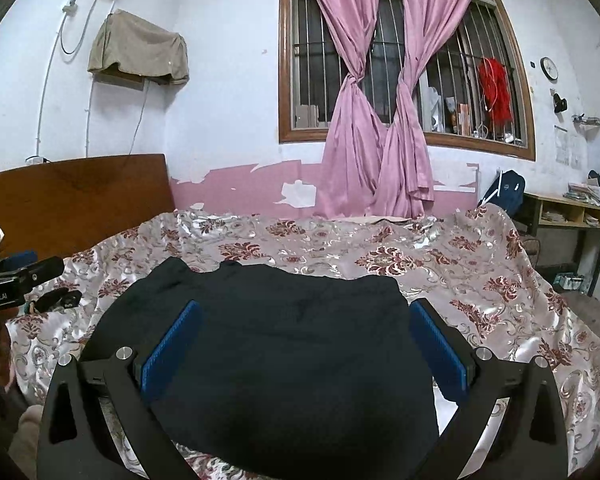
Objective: Fold large clothes
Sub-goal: 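Release the jacket and pull both grippers back from the folded bundle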
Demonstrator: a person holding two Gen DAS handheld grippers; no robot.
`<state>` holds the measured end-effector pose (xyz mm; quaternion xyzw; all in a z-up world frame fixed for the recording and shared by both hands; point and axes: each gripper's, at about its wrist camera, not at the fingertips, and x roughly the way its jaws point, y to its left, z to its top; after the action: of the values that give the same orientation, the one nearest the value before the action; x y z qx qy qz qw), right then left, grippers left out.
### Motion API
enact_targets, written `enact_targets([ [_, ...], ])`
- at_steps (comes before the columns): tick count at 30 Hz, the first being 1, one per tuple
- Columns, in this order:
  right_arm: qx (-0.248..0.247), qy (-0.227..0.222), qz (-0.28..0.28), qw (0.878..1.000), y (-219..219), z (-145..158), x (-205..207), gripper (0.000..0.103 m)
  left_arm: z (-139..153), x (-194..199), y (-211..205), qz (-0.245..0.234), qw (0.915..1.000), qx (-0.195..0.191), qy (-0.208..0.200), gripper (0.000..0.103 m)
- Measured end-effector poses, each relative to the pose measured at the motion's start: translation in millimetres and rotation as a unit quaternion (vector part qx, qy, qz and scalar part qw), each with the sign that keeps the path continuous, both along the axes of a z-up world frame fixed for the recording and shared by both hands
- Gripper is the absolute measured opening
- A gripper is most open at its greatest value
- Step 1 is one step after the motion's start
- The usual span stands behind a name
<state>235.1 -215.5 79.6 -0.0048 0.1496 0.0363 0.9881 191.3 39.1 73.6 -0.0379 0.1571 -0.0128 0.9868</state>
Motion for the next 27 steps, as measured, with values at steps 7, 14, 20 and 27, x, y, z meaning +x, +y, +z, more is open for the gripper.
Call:
enact_targets([
  [7,0.008,-0.002,-0.001,1.000,8,-11,-29,0.101,-16,-25,-5,0.004,1.0000,0.003,0.005,0.103],
  [14,0.002,-0.002,0.005,1.000,16,-21,-50,0.101,-29,-55,-6,0.009,0.9998,0.016,-0.002,0.103],
  [20,0.003,0.005,0.011,1.000,21,-29,-64,0.101,-39,-70,-4,-0.003,0.9997,0.009,0.021,0.103],
  [27,0.002,0.024,0.016,1.000,24,-46,-80,0.101,-57,-88,-1,0.015,0.9994,-0.002,0.032,0.103],
])
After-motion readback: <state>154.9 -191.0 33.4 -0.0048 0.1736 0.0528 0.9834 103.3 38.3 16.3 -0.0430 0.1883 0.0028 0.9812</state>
